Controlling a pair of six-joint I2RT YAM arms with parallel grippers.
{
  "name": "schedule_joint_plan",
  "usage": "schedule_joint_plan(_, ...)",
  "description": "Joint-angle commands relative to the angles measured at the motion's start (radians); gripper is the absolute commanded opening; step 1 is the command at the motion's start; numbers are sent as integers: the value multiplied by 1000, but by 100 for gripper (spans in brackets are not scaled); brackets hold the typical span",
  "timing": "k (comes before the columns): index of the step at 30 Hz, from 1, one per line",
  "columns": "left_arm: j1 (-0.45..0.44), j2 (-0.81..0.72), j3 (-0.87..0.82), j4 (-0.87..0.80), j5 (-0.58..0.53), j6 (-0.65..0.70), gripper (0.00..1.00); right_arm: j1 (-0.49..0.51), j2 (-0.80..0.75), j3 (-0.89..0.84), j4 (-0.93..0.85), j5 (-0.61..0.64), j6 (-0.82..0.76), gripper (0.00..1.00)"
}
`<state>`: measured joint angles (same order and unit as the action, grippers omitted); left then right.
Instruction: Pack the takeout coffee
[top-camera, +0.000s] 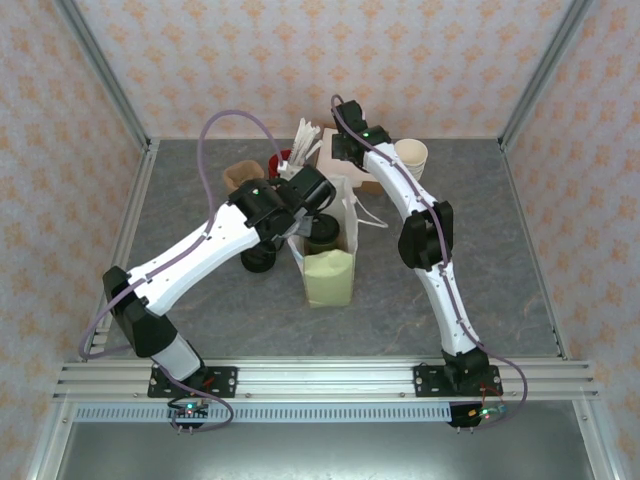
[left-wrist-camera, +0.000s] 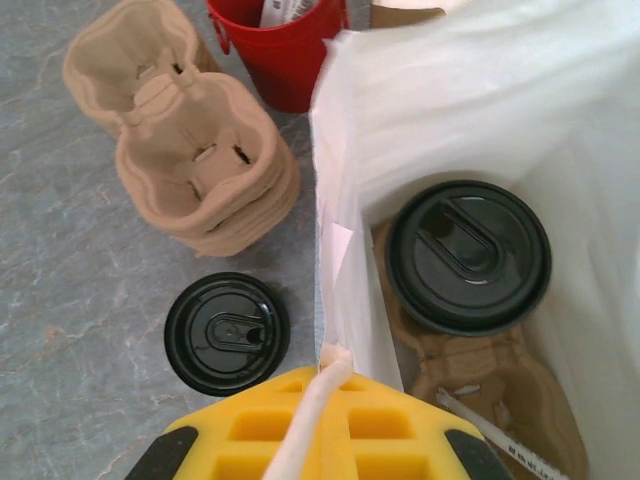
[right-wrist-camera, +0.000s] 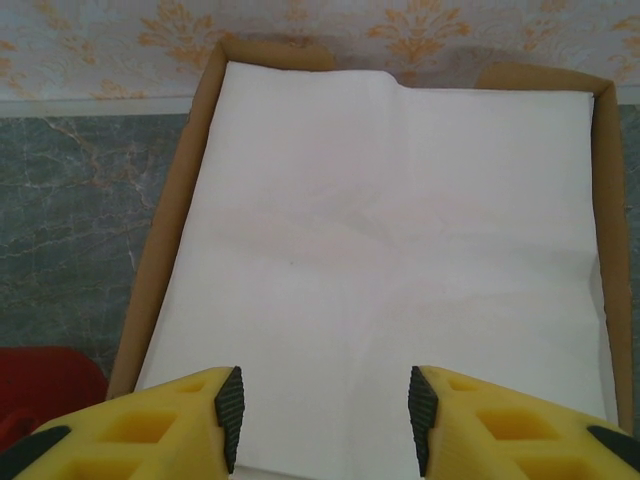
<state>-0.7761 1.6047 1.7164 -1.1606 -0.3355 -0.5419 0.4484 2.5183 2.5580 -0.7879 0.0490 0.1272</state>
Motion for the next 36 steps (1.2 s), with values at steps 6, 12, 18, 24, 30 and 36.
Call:
schedule_joint_plan(6, 59, -82, -50, 2, -50, 41, 5, -2, 53, 60, 70, 47, 12, 52)
schedule_joint_plan(12, 70, -99, -54, 2, -19, 48, 6, -3, 105, 69, 85, 77, 24, 54)
schedule_joint_plan(18, 70, -143, -55, 20, 52, 46, 30, -6, 147, 67, 99, 110, 31, 56)
schedule_joint_plan(24, 71, -201, -41, 41, 144, 60, 46, -6, 166, 62, 113, 123, 28, 58)
schedule_joint_plan(30, 71, -240, -16, 32, 180, 58, 51, -13, 183, 62, 116, 151, 43, 62)
schedule_joint_plan(36, 70, -271, 18, 45, 284, 39, 53, -22, 200, 62, 110, 164, 64, 64)
